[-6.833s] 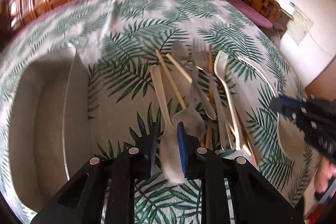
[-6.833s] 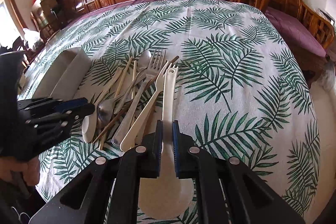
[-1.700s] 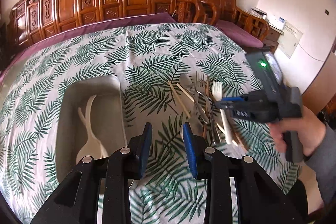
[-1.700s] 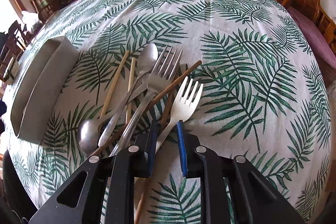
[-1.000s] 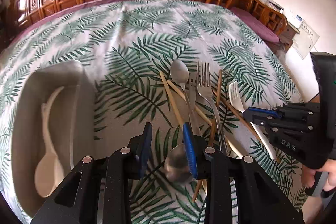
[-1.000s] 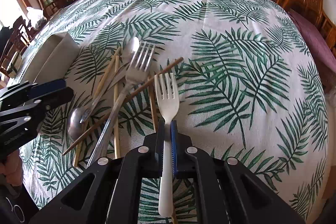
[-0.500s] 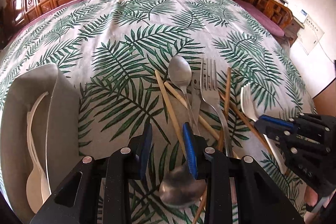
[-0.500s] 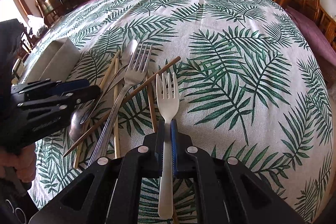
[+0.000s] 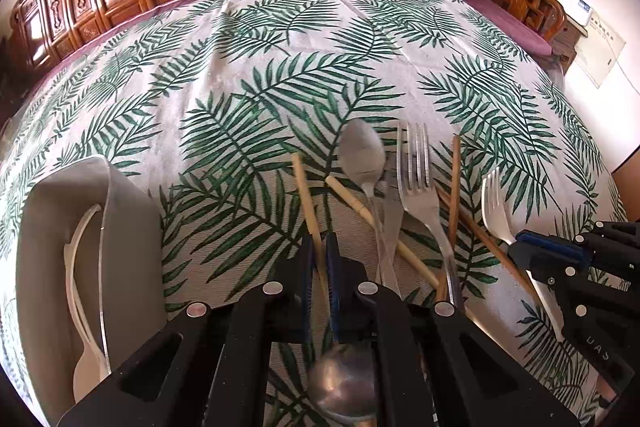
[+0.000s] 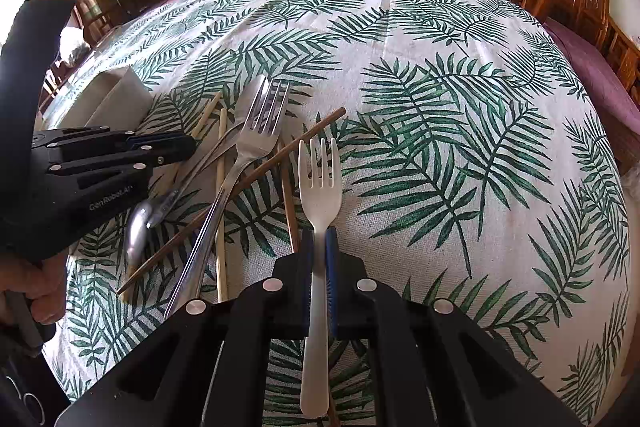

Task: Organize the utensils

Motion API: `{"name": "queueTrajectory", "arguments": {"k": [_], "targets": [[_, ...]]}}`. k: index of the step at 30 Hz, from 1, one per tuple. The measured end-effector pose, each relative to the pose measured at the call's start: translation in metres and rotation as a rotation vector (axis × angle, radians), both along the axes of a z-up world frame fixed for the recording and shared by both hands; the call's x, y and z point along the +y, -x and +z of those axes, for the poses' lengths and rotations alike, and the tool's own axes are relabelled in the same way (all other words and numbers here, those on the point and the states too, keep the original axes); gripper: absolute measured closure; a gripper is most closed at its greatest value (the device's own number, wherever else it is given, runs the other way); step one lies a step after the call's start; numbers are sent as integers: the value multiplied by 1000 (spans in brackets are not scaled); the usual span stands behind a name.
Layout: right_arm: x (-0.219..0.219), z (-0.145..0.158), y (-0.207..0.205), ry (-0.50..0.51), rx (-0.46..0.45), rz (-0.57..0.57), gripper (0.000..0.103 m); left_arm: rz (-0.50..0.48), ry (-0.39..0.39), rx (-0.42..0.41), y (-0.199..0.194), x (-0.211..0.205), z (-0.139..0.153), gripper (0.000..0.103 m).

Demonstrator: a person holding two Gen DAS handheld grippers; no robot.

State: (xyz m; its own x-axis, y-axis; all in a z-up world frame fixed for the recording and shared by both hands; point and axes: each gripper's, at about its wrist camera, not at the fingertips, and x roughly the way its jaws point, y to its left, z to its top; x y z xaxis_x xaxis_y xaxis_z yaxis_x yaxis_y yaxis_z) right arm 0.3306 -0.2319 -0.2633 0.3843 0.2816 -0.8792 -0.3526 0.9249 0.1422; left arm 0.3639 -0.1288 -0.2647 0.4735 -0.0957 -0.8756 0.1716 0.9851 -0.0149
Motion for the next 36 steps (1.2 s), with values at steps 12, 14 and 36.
{"name": "queueTrajectory", "arguments": {"k": [12,14,36], "targets": [[3,0,0,22,-4,-9,96,48,35,-127,6,40,54,99],[3,1,1,28,-9,-20,96,56,41,-145,7,46,62,99],[82,81,11,-48,-137,73,96,103,93,-250,53,136,127,99]]}}
